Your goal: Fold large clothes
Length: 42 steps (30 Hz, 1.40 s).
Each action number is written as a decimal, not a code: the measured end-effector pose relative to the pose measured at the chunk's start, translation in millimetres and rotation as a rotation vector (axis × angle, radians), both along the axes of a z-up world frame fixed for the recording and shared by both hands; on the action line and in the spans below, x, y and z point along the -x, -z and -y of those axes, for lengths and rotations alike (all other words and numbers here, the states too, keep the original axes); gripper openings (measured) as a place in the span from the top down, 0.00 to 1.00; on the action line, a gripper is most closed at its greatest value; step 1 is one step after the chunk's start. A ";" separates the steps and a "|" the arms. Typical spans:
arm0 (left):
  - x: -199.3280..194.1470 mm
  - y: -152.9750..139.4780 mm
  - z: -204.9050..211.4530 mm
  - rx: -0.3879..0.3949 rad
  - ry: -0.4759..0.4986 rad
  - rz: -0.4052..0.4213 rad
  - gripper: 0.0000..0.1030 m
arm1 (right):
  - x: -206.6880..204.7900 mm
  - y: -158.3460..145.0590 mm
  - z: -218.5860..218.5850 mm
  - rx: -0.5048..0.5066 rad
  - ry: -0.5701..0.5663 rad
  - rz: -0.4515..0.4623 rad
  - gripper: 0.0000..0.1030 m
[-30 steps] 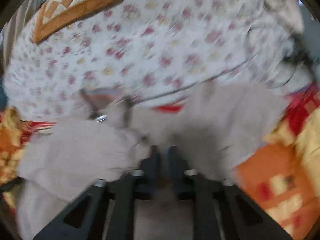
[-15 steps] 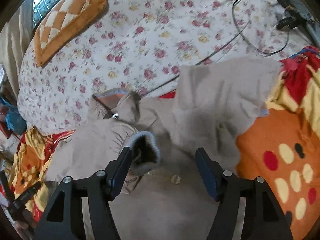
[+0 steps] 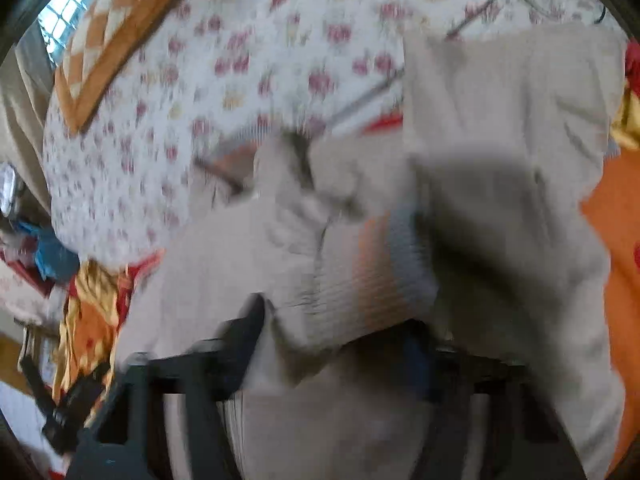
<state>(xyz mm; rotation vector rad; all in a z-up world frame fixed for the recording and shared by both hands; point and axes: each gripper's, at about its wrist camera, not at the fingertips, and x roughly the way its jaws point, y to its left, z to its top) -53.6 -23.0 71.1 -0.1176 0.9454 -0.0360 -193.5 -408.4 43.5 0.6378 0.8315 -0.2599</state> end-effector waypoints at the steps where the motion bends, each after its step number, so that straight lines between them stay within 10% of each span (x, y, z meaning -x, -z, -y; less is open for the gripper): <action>1: -0.3 0.7 -0.1 -0.002 -0.002 -0.003 0.22 | 2.2 -4.3 -1.9 0.031 -0.002 0.000 0.80; 5: -1.1 1.0 4.0 0.007 0.001 -0.002 0.22 | 12.1 -27.4 -10.8 0.259 -0.001 0.007 0.80; 14: 4.1 7.2 36.7 -0.043 0.133 -0.021 0.22 | 18.9 -3.8 12.9 0.082 0.031 -0.122 0.51; 23: 3.6 27.0 46.4 -0.121 0.146 -0.113 0.21 | 48.8 -51.9 8.2 0.252 0.064 0.051 0.47; 31: 4.4 22.3 49.8 -0.126 0.152 -0.090 0.21 | -7.1 6.7 3.2 0.262 -0.049 -0.119 0.53; 42: 12.7 4.4 50.3 -0.129 0.158 0.002 0.21 | 11.9 -35.2 -16.8 0.290 -0.072 0.025 0.48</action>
